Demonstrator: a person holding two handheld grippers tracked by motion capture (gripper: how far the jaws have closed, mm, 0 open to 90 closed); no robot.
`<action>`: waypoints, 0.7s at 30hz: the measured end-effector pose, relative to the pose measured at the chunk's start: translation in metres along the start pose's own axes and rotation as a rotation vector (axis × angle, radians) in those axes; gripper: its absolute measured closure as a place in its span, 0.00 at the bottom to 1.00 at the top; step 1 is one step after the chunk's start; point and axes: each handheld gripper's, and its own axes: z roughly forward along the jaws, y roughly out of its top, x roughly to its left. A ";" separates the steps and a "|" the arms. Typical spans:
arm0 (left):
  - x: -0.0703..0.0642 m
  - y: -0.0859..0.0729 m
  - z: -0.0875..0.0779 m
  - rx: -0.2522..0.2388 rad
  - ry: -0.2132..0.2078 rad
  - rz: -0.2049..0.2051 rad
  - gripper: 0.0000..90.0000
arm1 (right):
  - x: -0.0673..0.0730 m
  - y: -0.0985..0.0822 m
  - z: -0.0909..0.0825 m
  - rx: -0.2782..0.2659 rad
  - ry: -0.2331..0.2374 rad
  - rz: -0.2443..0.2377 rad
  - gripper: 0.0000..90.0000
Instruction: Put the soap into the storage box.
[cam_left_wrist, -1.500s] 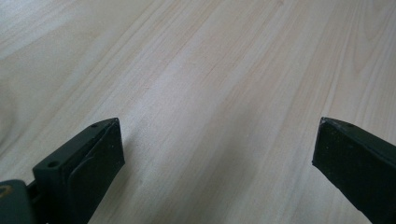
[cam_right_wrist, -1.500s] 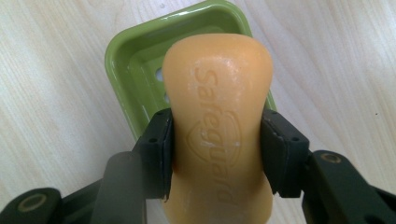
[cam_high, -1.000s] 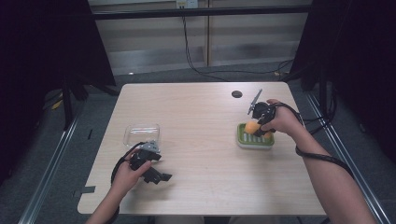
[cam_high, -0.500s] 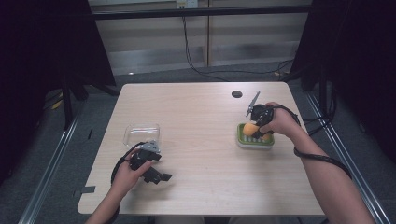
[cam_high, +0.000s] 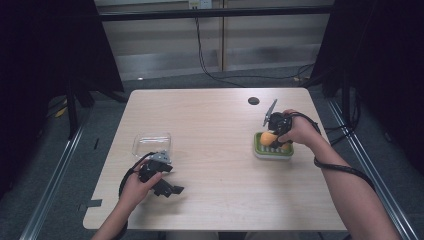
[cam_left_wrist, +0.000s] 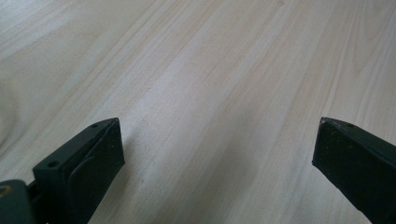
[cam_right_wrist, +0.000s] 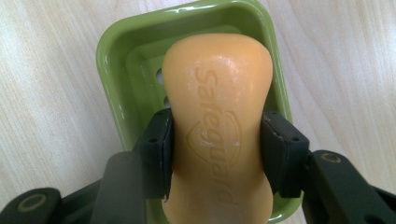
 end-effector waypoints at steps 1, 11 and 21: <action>0.000 0.000 0.000 -0.001 0.001 -0.003 0.02 | 0.000 0.000 0.000 0.004 -0.003 0.003 0.56; 0.000 0.000 0.001 -0.008 0.004 -0.003 0.02 | -0.001 0.002 0.002 0.006 0.000 -0.012 0.56; 0.000 0.000 0.000 -0.007 0.003 -0.001 0.02 | -0.002 0.002 0.005 0.014 0.005 -0.010 0.55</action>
